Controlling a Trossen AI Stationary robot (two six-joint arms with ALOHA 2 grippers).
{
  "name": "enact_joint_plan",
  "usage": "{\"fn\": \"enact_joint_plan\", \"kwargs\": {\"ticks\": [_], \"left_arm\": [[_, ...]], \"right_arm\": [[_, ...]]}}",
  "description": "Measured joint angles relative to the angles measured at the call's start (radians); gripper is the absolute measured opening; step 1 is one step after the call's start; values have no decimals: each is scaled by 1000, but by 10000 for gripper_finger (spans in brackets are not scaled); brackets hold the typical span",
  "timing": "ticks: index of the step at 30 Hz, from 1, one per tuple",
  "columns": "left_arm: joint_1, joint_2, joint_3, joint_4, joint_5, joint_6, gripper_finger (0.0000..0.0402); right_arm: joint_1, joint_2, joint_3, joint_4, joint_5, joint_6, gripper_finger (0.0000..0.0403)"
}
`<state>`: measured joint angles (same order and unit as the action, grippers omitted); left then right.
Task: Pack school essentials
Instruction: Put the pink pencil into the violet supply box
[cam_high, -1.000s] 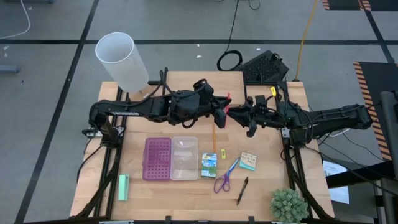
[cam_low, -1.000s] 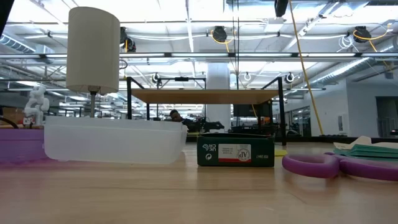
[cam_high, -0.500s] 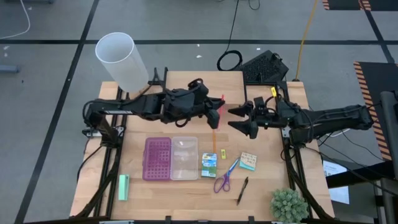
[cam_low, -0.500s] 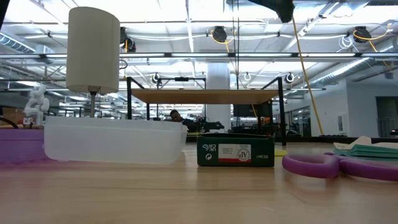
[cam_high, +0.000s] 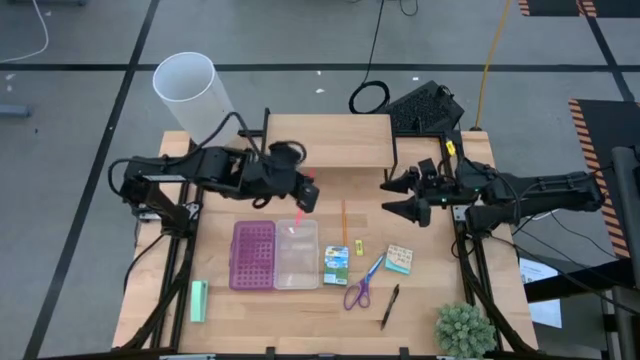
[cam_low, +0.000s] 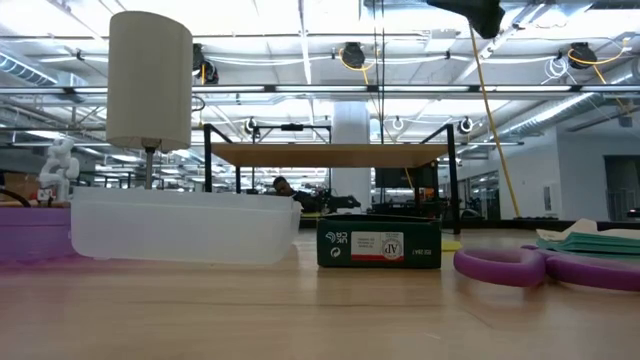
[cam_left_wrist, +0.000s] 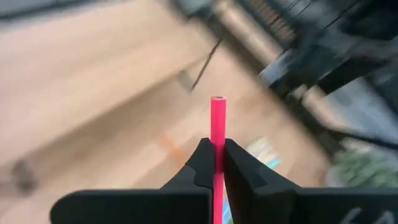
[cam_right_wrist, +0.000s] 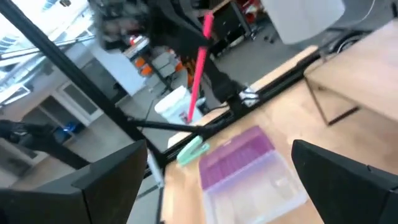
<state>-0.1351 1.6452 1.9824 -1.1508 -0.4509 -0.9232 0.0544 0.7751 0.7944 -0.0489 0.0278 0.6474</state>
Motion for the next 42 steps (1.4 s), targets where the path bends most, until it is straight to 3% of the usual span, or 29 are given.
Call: {"fn": "enact_joint_plan", "kwargs": {"ticks": [5,11,20,28,36,42], "left_arm": [[-38,4,-1,-205,6,-238,21],[-79,22,-128,-199,12,-445,14],[-77,20,-474,90,45,-605,17],[-26,22,-733,377,158,-657,19],[-17,22,-907,505,167,-717,24],[-33,22,-959,602,185,-747,25]], "right_arm": [[1,-19,0,-56,-52,30,391],[1,-22,0,-73,-82,49,391],[1,-22,0,-93,-85,83,391],[1,-22,0,-190,-112,181,391],[1,-23,0,-223,-110,257,391],[0,-23,0,-223,-79,257,391]]}}
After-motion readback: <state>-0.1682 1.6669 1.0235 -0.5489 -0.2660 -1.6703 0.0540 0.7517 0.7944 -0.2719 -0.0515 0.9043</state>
